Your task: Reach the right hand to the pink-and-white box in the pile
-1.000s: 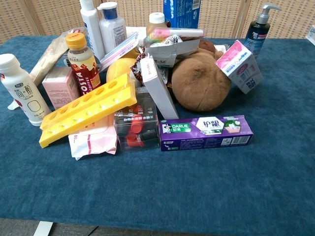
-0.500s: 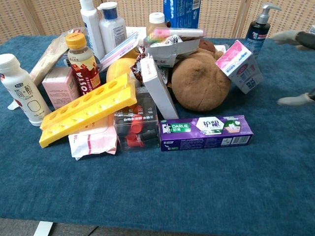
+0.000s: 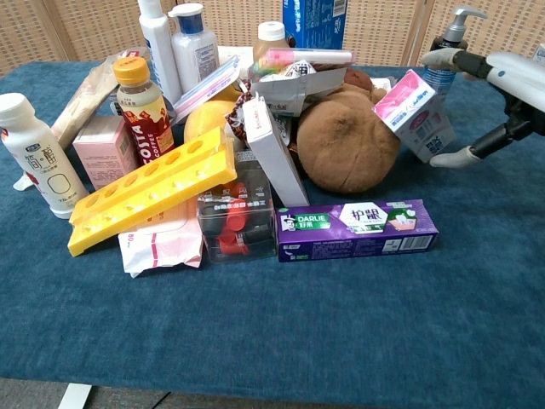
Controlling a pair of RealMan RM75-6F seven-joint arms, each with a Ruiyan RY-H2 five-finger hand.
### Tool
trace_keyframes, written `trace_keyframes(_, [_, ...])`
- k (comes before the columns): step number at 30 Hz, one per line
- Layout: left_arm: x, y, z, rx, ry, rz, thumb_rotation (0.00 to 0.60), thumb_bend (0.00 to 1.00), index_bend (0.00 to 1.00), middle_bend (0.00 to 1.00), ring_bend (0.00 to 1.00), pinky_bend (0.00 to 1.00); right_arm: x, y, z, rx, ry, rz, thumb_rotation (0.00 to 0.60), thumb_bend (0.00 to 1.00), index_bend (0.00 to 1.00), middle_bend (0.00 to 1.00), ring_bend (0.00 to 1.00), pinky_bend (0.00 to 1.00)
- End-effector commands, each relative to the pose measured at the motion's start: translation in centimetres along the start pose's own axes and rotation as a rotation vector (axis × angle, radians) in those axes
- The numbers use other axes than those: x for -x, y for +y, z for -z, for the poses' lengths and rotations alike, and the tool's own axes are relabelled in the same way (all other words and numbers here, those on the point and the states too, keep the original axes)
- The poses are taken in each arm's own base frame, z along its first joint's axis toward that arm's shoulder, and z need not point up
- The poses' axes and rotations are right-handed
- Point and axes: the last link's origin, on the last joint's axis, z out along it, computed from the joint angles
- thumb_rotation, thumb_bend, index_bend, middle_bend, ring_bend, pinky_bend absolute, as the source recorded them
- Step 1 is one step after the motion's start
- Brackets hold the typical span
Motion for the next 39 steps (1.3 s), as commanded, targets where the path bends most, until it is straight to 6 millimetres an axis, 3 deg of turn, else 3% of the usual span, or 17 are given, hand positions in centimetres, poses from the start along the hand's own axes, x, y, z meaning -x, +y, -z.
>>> trace_keyframes(1, [0.1,0.0,-0.1,0.001,-0.003,-0.002,0.6,0.0,0.0,0.0,0.0,0.0,0.2,-0.3,-0.3,-0.008,-0.004,0.006,0.6,0.0,0.0,0.0,0.0,0.0])
trace_keyframes(11, [0.2,0.0,-0.2,-0.004,-0.008,-0.001,0.6,0.0,0.0,0.0,0.0,0.0,1.0,-1.6,-1.7,-0.048,0.019,-0.013,0.6,0.0,0.01,0.0,0.0,0.0])
trace_keyframes(13, [0.2,0.0,-0.2,-0.004,-0.009,0.0,0.6,0.0,0.0,0.0,0.0,0.0,1.4,-1.6,-1.9,-0.049,0.03,-0.042,0.6,0.0,0.09,0.03,0.0,0.0])
trace_keyframes(15, [0.2,-0.1,-0.2,-0.005,-0.009,0.001,0.6,0.0,0.0,0.0,0.0,0.0,1.8,-1.5,-2.1,-0.048,0.037,-0.072,0.6,0.0,0.24,0.12,0.0,0.0])
trace_keyframes(17, [0.2,-0.1,-0.2,-0.006,-0.008,0.003,0.6,0.0,0.0,0.0,0.0,0.0,2.0,-1.4,-2.2,-0.049,0.048,-0.087,0.6,0.0,0.36,0.3,0.05,0.02])
trace_keyframes(19, [0.1,-0.1,-0.2,-0.007,-0.007,0.003,0.6,0.0,0.0,0.0,0.0,0.0,2.2,-1.3,-2.4,-0.06,0.063,-0.083,0.6,0.0,0.43,0.46,0.16,0.11])
trace_keyframes(20, [0.1,-0.1,-0.2,-0.007,-0.006,0.003,0.6,0.0,0.0,0.0,0.0,0.0,2.3,-1.3,-2.4,-0.067,0.066,-0.082,0.6,0.0,0.48,0.55,0.23,0.22])
trace_keyframes(23, [0.1,-0.1,-0.2,-0.007,-0.007,0.005,0.6,0.0,0.0,0.0,0.0,0.0,2.5,-1.3,-2.5,-0.082,0.071,-0.089,0.6,0.0,0.57,0.66,0.38,0.49])
trace_keyframes(26, [0.1,-0.1,-0.2,-0.006,-0.007,0.006,0.6,0.0,0.0,0.0,0.0,0.0,2.3,-1.2,-2.6,-0.089,0.086,-0.099,0.6,0.0,0.59,0.7,0.44,0.66])
trace_keyframes(32, [0.0,-0.1,-0.2,-0.005,-0.006,0.01,0.6,0.0,0.0,0.0,0.0,0.0,1.1,-1.2,-2.6,-0.102,0.122,-0.098,0.6,0.0,0.6,0.72,0.45,0.74])
trace_keyframes(39, [-0.2,-0.1,0.0,-0.001,-0.002,0.019,0.6,0.0,0.0,0.0,0.0,0.0,-2.5,-2.3,-2.2,-0.14,0.198,-0.074,0.6,0.0,0.6,0.72,0.45,0.74])
